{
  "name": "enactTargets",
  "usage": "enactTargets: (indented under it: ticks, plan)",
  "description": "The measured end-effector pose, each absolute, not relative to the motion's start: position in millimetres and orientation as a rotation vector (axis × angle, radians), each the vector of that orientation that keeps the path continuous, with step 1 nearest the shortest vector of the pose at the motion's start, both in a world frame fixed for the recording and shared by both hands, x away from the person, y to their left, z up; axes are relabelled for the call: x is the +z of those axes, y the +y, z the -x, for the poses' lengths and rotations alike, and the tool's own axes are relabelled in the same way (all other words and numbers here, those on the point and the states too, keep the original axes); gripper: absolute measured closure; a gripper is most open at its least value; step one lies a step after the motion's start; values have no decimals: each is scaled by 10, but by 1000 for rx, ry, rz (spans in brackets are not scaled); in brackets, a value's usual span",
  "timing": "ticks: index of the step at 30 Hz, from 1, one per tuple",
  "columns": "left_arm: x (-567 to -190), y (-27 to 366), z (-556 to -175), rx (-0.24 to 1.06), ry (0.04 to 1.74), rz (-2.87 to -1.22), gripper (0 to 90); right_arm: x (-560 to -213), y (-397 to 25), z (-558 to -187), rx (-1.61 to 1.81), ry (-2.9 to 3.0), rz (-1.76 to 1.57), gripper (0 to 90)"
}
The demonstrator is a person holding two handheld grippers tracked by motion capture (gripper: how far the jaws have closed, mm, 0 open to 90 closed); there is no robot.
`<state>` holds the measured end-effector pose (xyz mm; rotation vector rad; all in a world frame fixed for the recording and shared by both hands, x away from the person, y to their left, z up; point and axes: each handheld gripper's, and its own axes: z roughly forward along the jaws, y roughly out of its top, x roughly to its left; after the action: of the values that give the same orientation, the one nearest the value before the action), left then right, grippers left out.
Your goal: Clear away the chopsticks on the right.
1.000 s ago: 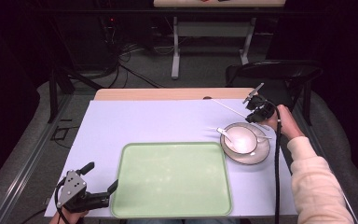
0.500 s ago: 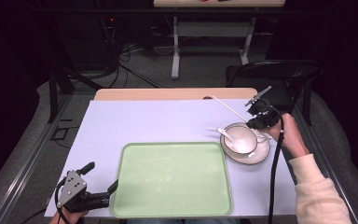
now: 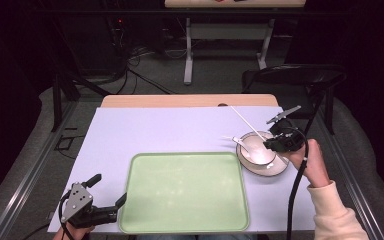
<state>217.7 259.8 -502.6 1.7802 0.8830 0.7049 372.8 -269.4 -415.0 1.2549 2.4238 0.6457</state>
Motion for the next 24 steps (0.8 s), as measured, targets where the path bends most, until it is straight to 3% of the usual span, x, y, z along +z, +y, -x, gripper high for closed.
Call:
enactTargets:
  ticks: [11,24]
  plan:
    - [-5029,2605,-2171,712,880,-1777,19,-4157,-2550,-3366,717,2388,-1277,839]
    - [-5025,2587,-2155,724,871,-1783,23,-4421,-2283,-3170,768,2452,-1263,838]
